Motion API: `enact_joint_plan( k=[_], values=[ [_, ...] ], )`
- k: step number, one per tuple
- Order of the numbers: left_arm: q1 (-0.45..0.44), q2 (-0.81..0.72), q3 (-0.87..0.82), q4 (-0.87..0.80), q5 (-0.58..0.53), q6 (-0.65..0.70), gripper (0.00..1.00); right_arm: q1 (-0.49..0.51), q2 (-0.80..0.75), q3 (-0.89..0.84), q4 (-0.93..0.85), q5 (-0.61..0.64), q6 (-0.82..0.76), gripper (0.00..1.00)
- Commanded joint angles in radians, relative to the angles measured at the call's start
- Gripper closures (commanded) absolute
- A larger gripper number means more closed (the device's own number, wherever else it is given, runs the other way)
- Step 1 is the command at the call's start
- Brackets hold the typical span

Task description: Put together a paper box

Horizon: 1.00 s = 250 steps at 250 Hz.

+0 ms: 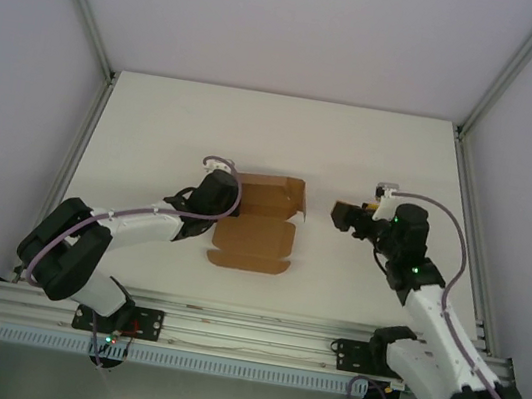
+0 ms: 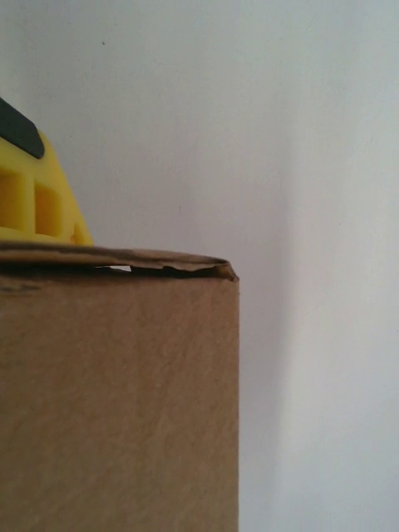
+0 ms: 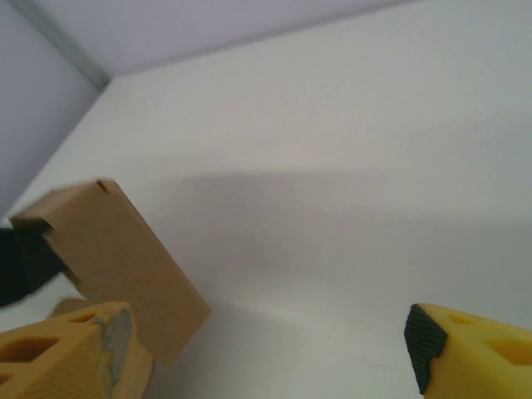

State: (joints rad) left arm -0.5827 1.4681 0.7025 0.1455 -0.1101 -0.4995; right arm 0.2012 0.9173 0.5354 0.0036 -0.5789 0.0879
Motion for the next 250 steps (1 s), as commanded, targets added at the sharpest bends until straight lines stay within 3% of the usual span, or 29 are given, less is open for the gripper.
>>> enact_joint_plan(
  k=[1,41,70,111,166,210,250],
  values=[
    [-0.003,-0.032,-0.006,0.025,0.028,0.030,1.00,-0.019,0.155,0.101,-0.023,-0.281,-0.091,0.25],
    [-0.003,-0.043,-0.011,0.022,0.042,0.032,1.00,-0.016,0.366,0.244,-0.106,-0.494,-0.248,0.42],
    [-0.003,-0.045,-0.013,0.024,0.038,0.034,1.00,0.006,0.449,0.286,-0.131,-0.551,-0.317,0.53],
    [-0.003,-0.049,-0.013,0.027,0.047,0.042,1.00,0.054,0.525,0.331,-0.197,-0.572,-0.392,0.54],
    [-0.003,-0.038,-0.007,0.026,0.030,0.034,1.00,0.115,0.594,0.384,-0.252,-0.624,-0.435,0.64],
    [-0.003,-0.022,-0.001,0.026,0.034,0.031,1.00,0.191,0.611,0.395,-0.164,-0.454,-0.331,0.63],
    [-0.005,-0.011,0.010,0.013,0.032,0.027,1.00,0.289,0.612,0.402,-0.048,-0.015,-0.146,0.61]
  ],
)
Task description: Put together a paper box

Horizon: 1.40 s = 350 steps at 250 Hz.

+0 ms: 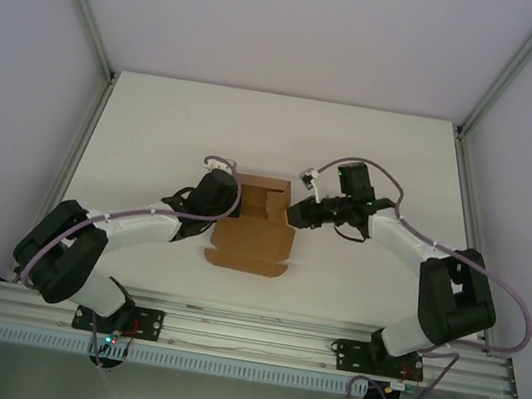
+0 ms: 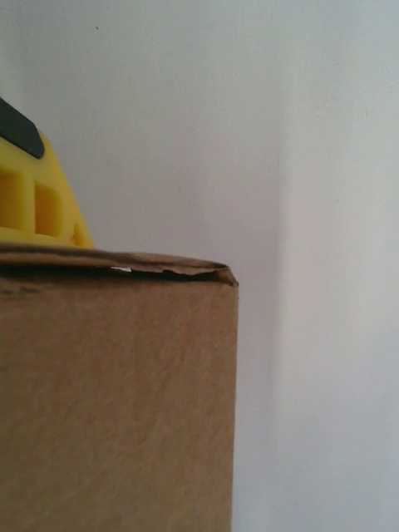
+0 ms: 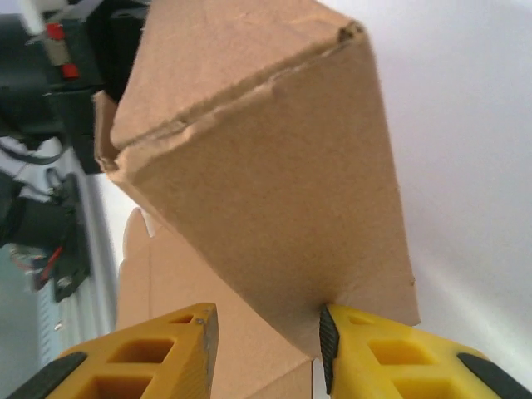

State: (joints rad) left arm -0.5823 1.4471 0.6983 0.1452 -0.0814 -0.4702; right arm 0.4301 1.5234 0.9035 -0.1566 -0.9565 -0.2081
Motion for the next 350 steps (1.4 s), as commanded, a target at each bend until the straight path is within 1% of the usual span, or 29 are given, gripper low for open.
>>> enact_joint_plan(
  k=[1,12,28,58,78,91,110,133,154,170,186,200,210,218,224,237,250,264,270,287,299,319,332,350],
  values=[
    [-0.005,0.010,0.014,0.014,0.003,-0.002,1.00,0.063,0.006,0.035,0.114,0.373,0.155,0.61],
    [-0.004,0.012,0.013,0.013,0.007,-0.003,1.00,0.087,0.020,0.047,0.124,0.491,0.201,0.62],
    [-0.005,0.015,0.013,0.013,0.009,-0.006,1.00,0.116,0.046,0.060,0.140,0.602,0.248,0.65],
    [-0.004,0.031,0.013,0.021,0.020,-0.016,1.00,0.170,0.099,0.069,0.201,0.725,0.287,0.66],
    [-0.006,0.060,0.016,0.039,0.023,-0.023,1.00,0.186,0.141,0.080,0.232,0.760,0.301,0.66],
    [-0.007,0.083,0.028,0.032,0.026,-0.019,1.00,0.192,0.167,0.087,0.243,0.768,0.302,0.64],
    [-0.008,0.116,0.047,0.014,0.019,-0.016,1.00,0.197,0.194,0.087,0.266,0.789,0.306,0.64],
    [-0.010,0.146,0.062,0.001,0.014,-0.015,1.00,0.201,0.198,0.069,0.294,0.855,0.311,0.63],
    [-0.010,0.168,0.077,-0.009,0.006,-0.022,1.00,0.203,0.196,0.047,0.319,0.916,0.311,0.64],
    [-0.011,0.184,0.090,-0.019,0.007,-0.024,1.00,0.203,0.201,0.041,0.327,0.926,0.307,0.72],
    [-0.013,0.197,0.109,-0.035,0.001,-0.030,1.00,0.202,0.208,0.044,0.320,0.917,0.310,0.74],
    [-0.016,0.204,0.120,-0.045,-0.008,-0.037,1.00,0.203,0.215,0.046,0.316,0.918,0.316,0.80],
    [-0.019,0.207,0.127,-0.050,-0.016,-0.040,1.00,0.206,0.221,0.044,0.314,0.929,0.321,0.81],
    [-0.021,0.210,0.132,-0.057,-0.022,-0.046,1.00,0.209,0.225,0.046,0.307,0.948,0.326,0.85],
    [-0.022,0.212,0.137,-0.066,-0.030,-0.053,1.00,0.213,0.227,0.045,0.303,0.967,0.330,0.86],
    [-0.027,0.215,0.149,-0.084,-0.045,-0.062,1.00,0.224,0.237,0.046,0.294,1.030,0.339,0.87],
    [-0.032,0.221,0.170,-0.121,-0.074,-0.077,1.00,0.244,0.250,0.056,0.271,1.139,0.363,0.91],
    [-0.041,0.231,0.196,-0.156,-0.105,-0.077,1.00,0.265,0.270,0.078,0.228,1.247,0.370,0.93],
    [-0.048,0.236,0.209,-0.173,-0.119,-0.076,1.00,0.276,0.281,0.090,0.204,1.310,0.387,0.96],
    [-0.057,0.247,0.233,-0.201,-0.141,-0.116,1.00,0.295,0.305,0.108,0.163,1.413,0.411,1.00],
    [-0.059,0.252,0.243,-0.214,-0.149,-0.148,1.00,0.308,0.321,0.114,0.150,1.494,0.454,1.00],
    [-0.059,0.268,0.256,-0.220,-0.144,-0.181,1.00,0.314,0.348,0.141,0.087,1.572,0.514,1.00],
    [-0.059,0.279,0.266,-0.224,-0.137,-0.192,1.00,0.318,0.369,0.155,0.057,1.646,0.545,1.00],
    [-0.059,0.291,0.273,-0.228,-0.136,-0.211,1.00,0.320,0.396,0.156,0.062,1.726,0.561,1.00]
  ],
)
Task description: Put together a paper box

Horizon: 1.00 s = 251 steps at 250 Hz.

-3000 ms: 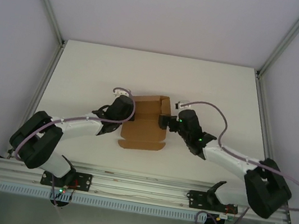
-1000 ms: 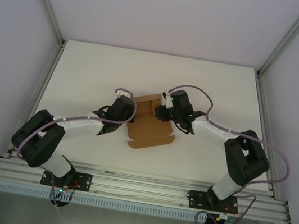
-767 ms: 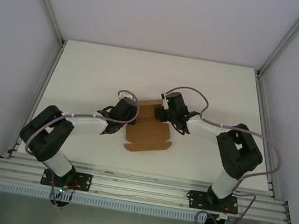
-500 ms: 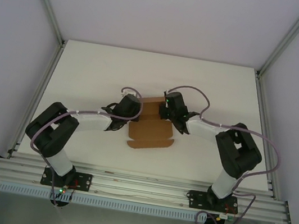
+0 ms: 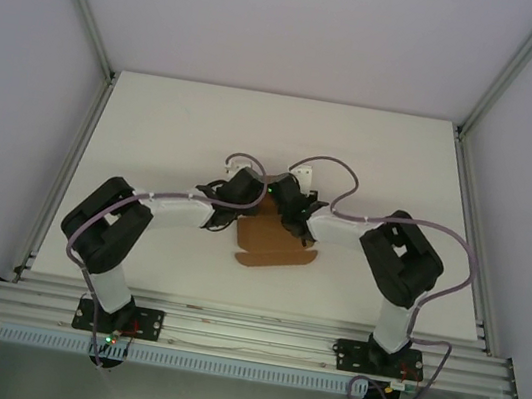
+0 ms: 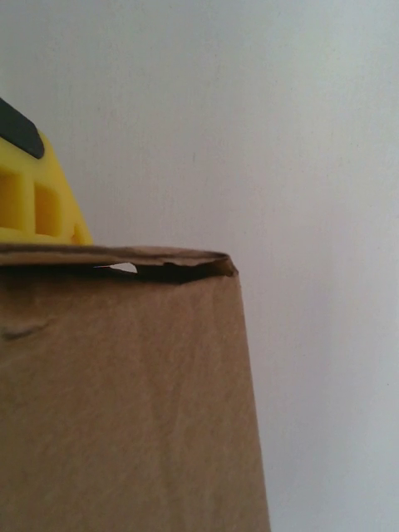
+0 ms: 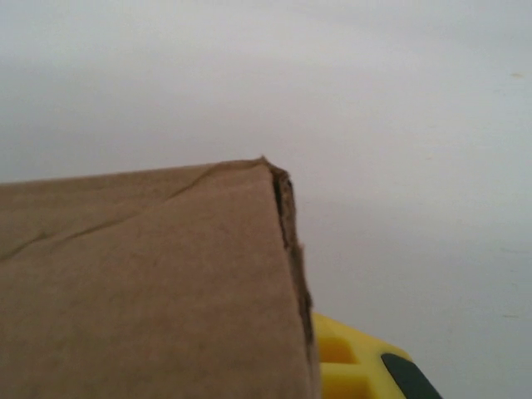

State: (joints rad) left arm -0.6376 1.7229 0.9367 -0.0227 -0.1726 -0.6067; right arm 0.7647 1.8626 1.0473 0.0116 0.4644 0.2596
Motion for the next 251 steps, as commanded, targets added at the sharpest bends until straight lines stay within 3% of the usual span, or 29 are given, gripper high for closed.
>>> enact_joint_plan(
  k=[1,47,57,115,162,194,251],
  values=[
    [-0.004,0.016,0.034,-0.059,-0.044,-0.074,1.00,-0.015,0.058,0.012,-0.103,0.308,0.092,1.00],
    [-0.004,0.027,0.037,-0.057,-0.040,-0.080,1.00,-0.015,0.056,-0.079,0.105,0.245,-0.005,1.00],
    [-0.004,0.026,0.035,-0.051,-0.037,-0.076,1.00,-0.016,0.043,-0.113,0.181,0.205,-0.037,0.94],
    [-0.004,0.014,0.018,-0.014,-0.017,-0.055,1.00,-0.052,-0.053,-0.286,0.516,-0.199,-0.103,0.80],
    [-0.004,0.010,0.008,0.019,-0.004,-0.011,1.00,-0.068,-0.172,-0.348,0.549,-0.479,-0.159,0.49],
    [-0.004,-0.012,0.005,0.032,0.004,0.033,1.00,-0.072,-0.288,-0.372,0.490,-0.519,-0.158,0.01],
    [0.011,-0.093,0.021,0.001,0.061,0.201,1.00,-0.075,-0.553,-0.428,0.363,-0.466,-0.090,0.00]
  ],
)
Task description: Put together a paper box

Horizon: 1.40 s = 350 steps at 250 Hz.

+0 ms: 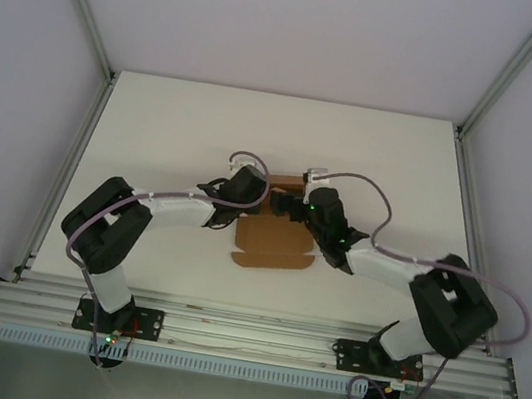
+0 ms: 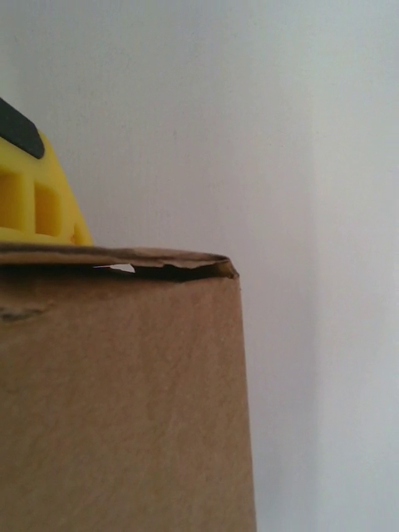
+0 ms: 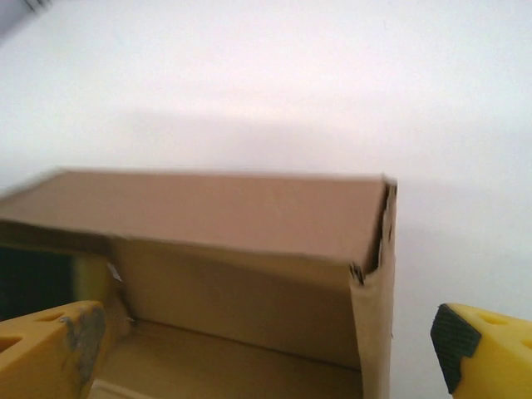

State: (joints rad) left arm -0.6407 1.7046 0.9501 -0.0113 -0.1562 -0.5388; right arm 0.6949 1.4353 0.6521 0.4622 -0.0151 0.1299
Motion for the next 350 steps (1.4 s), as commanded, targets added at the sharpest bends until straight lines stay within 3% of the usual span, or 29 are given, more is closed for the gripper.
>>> enact_joint_plan(
  k=[1,33,85,116,167,228,278,317,331,350],
  values=[
    [0.015,-0.077,0.008,-0.011,0.049,0.139,1.00,-0.004,-0.132,-0.033,-0.091,0.015,0.042,0.00],
    [0.047,-0.128,0.074,-0.148,0.196,0.406,1.00,-0.009,-0.309,-0.062,-0.213,0.085,0.076,0.00],
    [0.041,-0.156,0.220,-0.552,0.344,0.942,1.00,-0.045,-0.595,-0.108,-0.469,0.215,0.173,0.00],
    [0.012,-0.117,0.298,-0.697,0.251,1.120,1.00,-0.095,-0.695,-0.106,-0.633,0.193,0.177,0.00],
    [-0.044,0.067,0.479,-0.846,0.097,1.202,1.00,-0.146,-0.719,-0.080,-0.810,0.143,0.198,0.00],
    [-0.107,0.405,0.706,-0.940,-0.009,1.224,1.00,-0.199,-0.684,-0.074,-0.807,0.080,0.191,0.00],
    [-0.115,0.546,0.799,-0.854,-0.100,1.193,1.00,-0.215,-0.685,-0.076,-0.784,0.058,0.174,0.00],
    [-0.122,0.593,0.788,-0.805,-0.079,1.175,1.00,-0.224,-0.685,-0.079,-0.773,0.052,0.166,0.00],
    [-0.120,0.598,0.779,-0.803,-0.067,1.178,0.90,-0.229,-0.683,-0.080,-0.773,0.050,0.163,0.00],
    [-0.120,0.585,0.767,-0.801,-0.073,1.182,0.69,-0.235,-0.685,-0.079,-0.779,0.043,0.158,0.00]
  ],
)
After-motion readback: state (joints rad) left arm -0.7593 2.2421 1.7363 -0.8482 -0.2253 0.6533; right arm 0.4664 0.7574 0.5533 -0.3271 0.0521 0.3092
